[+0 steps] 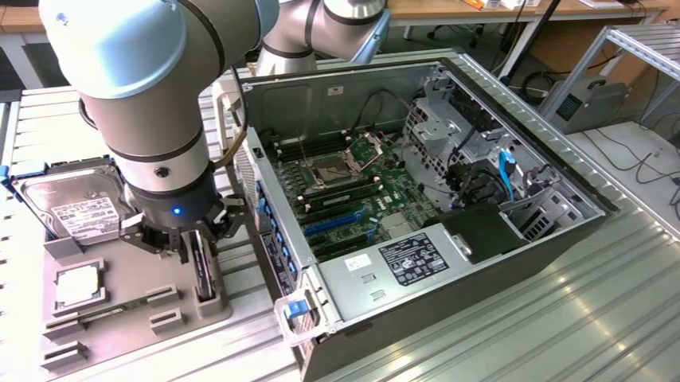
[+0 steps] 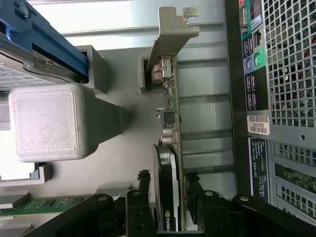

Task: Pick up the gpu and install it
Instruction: 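Pick up the gpu and move the gpu toward the slot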

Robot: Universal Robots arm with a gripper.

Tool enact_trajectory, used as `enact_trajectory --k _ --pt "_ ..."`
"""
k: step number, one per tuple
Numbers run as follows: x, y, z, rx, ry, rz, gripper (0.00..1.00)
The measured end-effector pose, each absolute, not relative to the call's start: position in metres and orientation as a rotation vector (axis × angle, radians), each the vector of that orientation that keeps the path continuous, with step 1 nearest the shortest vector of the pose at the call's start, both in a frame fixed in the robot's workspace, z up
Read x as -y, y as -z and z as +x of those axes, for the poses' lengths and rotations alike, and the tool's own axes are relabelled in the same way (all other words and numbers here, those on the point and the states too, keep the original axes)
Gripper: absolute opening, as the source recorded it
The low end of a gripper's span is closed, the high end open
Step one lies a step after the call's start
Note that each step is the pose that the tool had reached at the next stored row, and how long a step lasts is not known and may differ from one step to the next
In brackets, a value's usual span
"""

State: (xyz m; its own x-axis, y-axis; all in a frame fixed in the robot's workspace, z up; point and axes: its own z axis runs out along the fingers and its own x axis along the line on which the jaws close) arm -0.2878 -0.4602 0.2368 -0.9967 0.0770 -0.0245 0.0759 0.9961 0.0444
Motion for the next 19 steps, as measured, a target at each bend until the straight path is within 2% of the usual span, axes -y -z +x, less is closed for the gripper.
enact_trajectory --k 19 --pt "0.4590 -0.2367 -0.2893 -3.113 -0.068 0.119 0.42"
